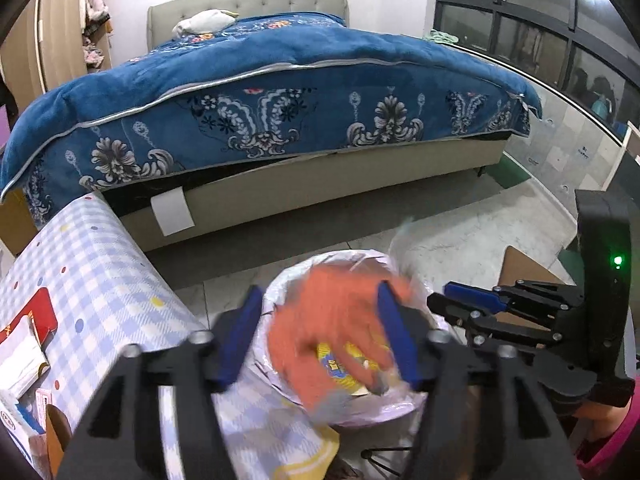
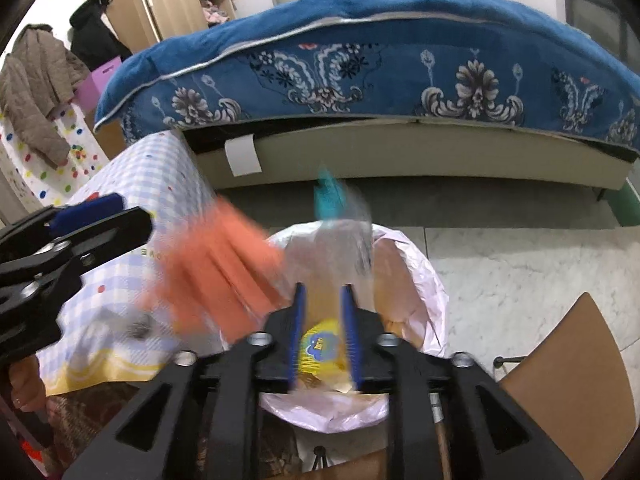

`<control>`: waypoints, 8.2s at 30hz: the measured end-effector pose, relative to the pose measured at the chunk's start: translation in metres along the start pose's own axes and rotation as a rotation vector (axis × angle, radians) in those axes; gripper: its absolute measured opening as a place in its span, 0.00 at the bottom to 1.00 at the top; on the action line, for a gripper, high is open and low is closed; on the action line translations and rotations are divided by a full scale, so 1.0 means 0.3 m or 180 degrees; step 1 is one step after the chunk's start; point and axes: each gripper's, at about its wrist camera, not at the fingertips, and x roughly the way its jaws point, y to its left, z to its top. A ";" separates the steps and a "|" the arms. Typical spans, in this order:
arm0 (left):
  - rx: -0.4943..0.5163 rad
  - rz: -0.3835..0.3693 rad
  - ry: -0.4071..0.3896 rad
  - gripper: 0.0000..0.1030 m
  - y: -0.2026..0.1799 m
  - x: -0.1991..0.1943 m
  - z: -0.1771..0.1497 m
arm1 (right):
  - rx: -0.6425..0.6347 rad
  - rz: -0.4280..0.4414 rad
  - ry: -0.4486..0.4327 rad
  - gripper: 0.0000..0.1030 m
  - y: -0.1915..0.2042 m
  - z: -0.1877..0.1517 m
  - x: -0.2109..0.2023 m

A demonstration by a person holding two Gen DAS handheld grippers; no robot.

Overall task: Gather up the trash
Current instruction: 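Carry glove and plastic bag over the wastebasket and open both grippers to drop them, then return both grippers to the table toward the brown leather sheath and milk carton, then grasp the brown leather sheath with the right gripper while the left grasps the milk carton, then carry sheath and milk carton over the pink wastebasket and open both grippers to drop them, then move both grippers back over the table toward the remaining items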

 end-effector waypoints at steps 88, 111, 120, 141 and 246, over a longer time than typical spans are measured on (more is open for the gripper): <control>-0.1809 0.1591 -0.0009 0.89 0.711 -0.648 -0.689 | -0.1801 0.0872 0.0288 0.72 1.010 -0.124 -0.013; -0.1871 0.1941 0.0053 0.76 1.021 -0.631 -0.584 | -0.1995 0.0710 0.0334 0.47 1.014 -0.157 -0.025; -0.1442 0.1384 0.0156 0.75 0.848 -0.603 -0.617 | -0.1813 0.0703 0.0243 0.47 0.961 -0.117 -0.054; -0.0563 0.1330 0.0240 0.93 0.636 -0.401 -0.496 | -0.1344 0.0635 0.0163 0.47 0.760 -0.047 -0.073; -0.1932 0.2033 -0.0334 0.93 0.818 -0.804 -0.690 | -0.1750 0.0947 -0.0053 0.57 1.001 -0.051 -0.174</control>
